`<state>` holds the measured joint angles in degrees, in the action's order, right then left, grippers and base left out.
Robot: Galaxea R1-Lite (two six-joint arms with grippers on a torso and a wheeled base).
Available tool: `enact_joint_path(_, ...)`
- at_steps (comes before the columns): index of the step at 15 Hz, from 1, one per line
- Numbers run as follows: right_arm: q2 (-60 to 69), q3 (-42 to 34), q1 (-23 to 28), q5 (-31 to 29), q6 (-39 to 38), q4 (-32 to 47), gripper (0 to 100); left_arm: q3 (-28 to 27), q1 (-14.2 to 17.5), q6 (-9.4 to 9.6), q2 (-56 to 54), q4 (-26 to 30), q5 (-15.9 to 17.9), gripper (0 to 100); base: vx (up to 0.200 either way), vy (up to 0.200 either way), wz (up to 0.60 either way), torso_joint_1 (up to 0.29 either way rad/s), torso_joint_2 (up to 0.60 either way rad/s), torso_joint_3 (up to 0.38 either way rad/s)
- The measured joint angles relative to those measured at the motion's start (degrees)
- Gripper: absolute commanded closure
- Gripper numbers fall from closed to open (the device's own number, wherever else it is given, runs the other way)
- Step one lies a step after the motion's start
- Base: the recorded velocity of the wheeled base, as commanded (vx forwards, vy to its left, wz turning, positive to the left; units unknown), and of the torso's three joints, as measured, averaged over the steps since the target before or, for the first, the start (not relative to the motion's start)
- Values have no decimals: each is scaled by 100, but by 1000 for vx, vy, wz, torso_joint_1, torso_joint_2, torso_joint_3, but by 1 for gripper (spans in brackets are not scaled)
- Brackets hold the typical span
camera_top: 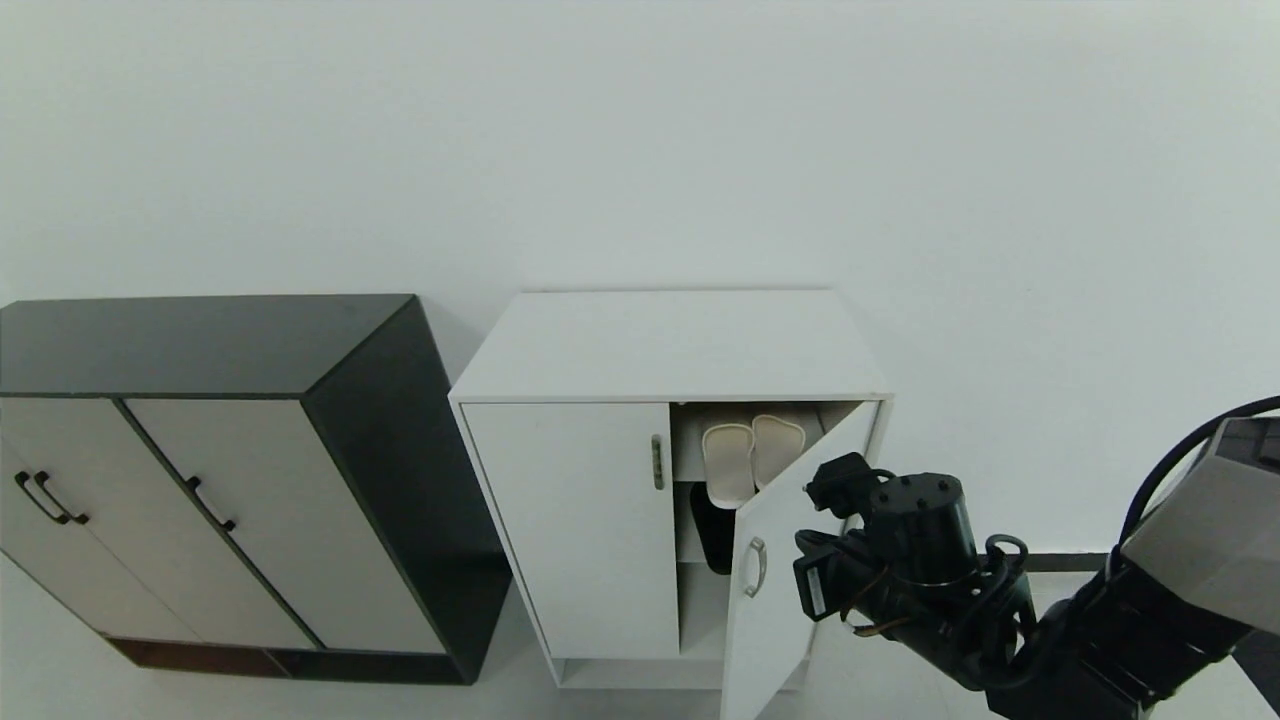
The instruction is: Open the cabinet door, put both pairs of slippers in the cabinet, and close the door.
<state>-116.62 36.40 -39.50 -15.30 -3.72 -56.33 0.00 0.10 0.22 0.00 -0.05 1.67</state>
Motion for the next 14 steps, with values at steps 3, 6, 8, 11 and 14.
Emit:
enact_joint_path(3, -30, -73, -9, 13, -2, -43, 100, 0, 0, 2, 0, -2, 0, 100, 0, 0, 0, 0, 0, 0)
enact_joint_path(6, -224, 144, 44, 9, -5, -98, 100, 0, -2, -4, 0, -2, 0, 100, 0, 0, 0, 0, 0, 0)
enact_joint_path(8, -430, 369, 105, 15, -9, -163, 100, 0, -7, -4, 0, -2, -1, 100, 0, 0, 0, 0, 0, 0)
enact_joint_path(11, -697, 605, 124, 20, -13, -166, 100, 0, 0, -1, 0, -2, -1, 100, 0, 0, 0, 0, 0, 0)
enact_joint_path(14, -985, 935, 141, 20, -16, -166, 100, 0, -2, -4, 0, -2, 0, 100, 0, 0, 0, 0, 0, 0)
